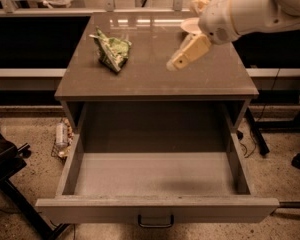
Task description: Place green jalapeno chip bag into top drawer
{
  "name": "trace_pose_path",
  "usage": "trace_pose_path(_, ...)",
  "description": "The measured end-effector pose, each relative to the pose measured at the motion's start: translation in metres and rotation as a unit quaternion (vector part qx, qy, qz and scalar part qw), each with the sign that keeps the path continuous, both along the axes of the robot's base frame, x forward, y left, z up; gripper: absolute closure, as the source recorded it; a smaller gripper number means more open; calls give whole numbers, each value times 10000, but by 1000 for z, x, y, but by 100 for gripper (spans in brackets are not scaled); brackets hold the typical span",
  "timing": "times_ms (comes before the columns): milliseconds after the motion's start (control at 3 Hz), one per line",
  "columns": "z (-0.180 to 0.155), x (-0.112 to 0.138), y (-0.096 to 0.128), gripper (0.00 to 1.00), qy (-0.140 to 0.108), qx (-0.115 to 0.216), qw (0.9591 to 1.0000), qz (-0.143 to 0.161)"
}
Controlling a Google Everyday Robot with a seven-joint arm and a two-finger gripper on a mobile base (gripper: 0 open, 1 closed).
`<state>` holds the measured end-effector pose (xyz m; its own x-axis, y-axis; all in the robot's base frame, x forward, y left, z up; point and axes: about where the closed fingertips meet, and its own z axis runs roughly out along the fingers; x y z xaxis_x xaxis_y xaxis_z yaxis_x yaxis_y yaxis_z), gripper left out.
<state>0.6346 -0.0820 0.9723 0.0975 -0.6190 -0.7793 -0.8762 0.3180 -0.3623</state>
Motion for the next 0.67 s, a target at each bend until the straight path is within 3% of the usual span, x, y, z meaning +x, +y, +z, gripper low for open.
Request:
trace_pose_path(333, -18, 39, 56, 0, 142, 400, 9981, 441)
trace_pose_path(667, -20, 40, 58, 0, 153, 390, 9981, 451)
